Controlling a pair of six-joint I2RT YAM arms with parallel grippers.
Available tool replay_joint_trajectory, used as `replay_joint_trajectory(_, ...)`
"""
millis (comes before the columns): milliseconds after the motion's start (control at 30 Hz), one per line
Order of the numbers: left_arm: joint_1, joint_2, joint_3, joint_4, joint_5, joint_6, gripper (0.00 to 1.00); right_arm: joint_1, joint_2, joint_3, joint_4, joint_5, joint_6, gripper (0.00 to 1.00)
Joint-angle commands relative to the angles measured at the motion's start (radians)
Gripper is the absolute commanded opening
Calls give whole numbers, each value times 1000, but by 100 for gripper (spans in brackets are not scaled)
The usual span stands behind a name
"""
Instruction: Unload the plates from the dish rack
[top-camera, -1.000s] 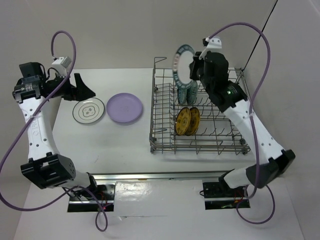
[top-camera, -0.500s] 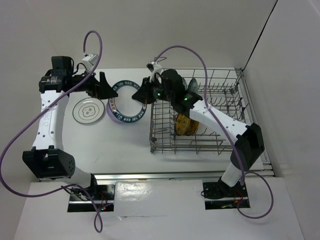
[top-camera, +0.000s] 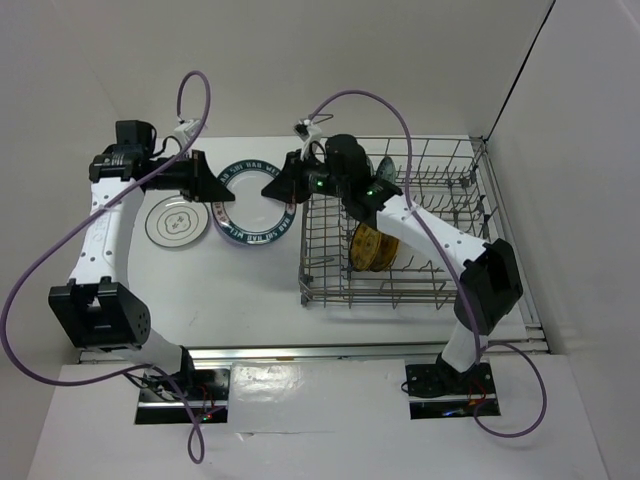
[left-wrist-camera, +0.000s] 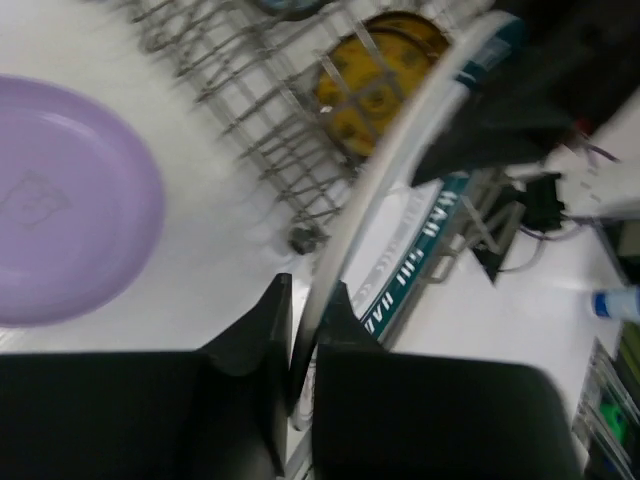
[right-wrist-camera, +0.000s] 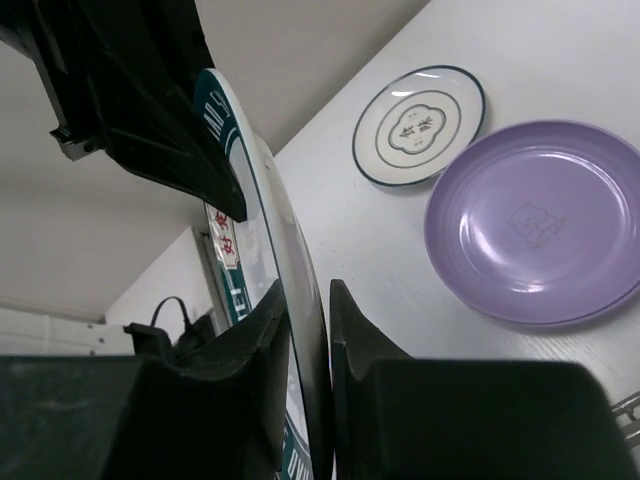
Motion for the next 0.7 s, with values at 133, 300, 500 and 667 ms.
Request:
replay_joint_trajectory(133,44,-1,0,14,-51,-3,0,33,38,121,70,39,29,2)
replay_joint_trajectory(300,150,-1,9,4,-26,-55,0,33,90,211,-45,103,0,33)
replay_joint_trajectory(500,245,8,28,12,-48,-143,0,19,114,293,-147,243,0,78)
replay_joint_trajectory(667,360,-4,-41,129,-131,-285,0,-13,56,305,-188,376,-34,79)
